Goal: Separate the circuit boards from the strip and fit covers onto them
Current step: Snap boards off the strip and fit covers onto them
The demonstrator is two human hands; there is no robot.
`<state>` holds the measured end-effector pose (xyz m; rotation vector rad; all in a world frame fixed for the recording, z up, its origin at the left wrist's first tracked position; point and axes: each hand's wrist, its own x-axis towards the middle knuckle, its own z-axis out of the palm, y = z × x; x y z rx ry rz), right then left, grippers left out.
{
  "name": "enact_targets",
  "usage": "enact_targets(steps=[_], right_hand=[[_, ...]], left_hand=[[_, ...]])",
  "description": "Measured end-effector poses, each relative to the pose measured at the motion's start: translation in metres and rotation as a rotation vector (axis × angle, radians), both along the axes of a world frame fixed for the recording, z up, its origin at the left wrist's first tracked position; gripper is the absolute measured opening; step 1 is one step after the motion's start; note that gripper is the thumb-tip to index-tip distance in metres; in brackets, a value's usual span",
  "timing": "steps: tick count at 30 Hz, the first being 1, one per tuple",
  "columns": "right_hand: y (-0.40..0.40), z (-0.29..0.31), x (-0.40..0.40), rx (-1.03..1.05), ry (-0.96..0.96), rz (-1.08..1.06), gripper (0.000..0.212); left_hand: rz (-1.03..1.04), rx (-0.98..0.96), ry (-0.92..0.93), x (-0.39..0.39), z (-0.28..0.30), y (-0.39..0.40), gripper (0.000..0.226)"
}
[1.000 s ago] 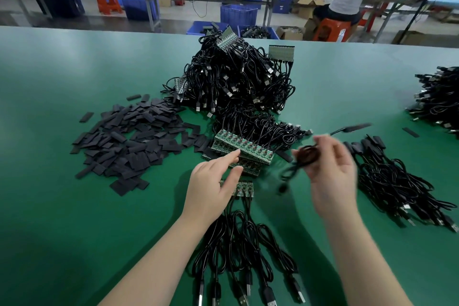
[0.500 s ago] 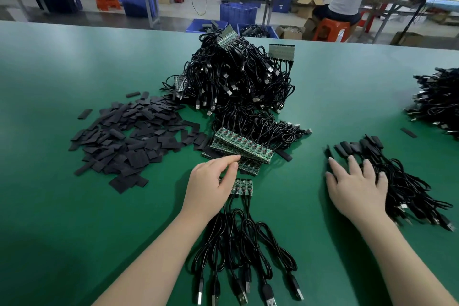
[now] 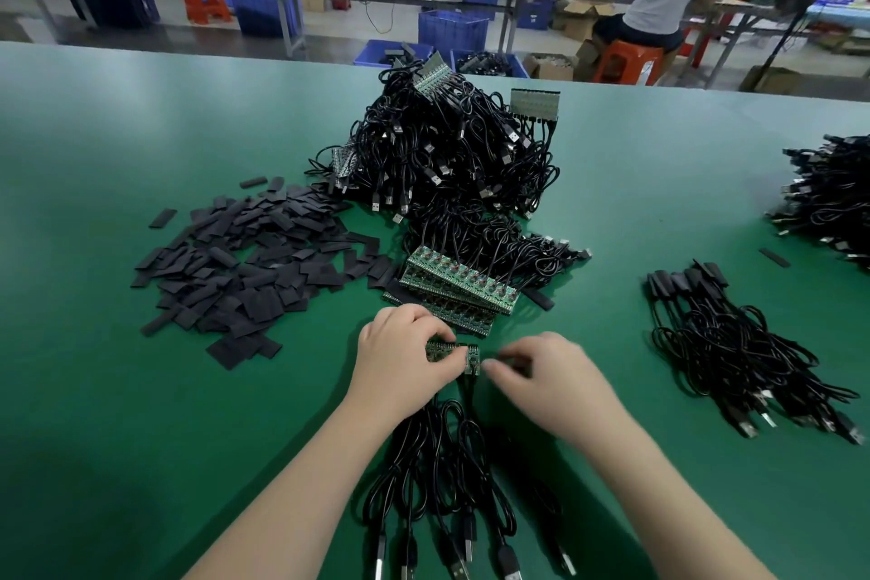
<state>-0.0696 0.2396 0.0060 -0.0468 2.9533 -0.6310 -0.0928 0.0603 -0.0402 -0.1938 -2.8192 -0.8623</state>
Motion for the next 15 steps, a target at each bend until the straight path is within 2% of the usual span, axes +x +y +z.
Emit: enact_targets(steps=[4,8,12,15], right_hand=[[-0.018,-0.013,0.002,-0.104,0.019,0.030,0.039],[-0.016,-0.012,-0.008,-0.347,-0.015,-0.041,0.018],[-0.017,-0.016,-0.010,-0.532,0.005,-0.081,0.012],[-0.018,-0.020,-0.007,-0.790,0.043,-0.123,0.009]], left_hand=[[-0.042,-0.035,-0.004,-0.002,-0.002,-0.004,0.018],[-0.050,0.083,0.025,-0.002,0.000,-0.005,0.016],[-0.037,0.371,0.025,0.003,0.003,-0.007,0.014],[-0.033,0.633,-0.051,0.004,0.008,-0.013,0.046]])
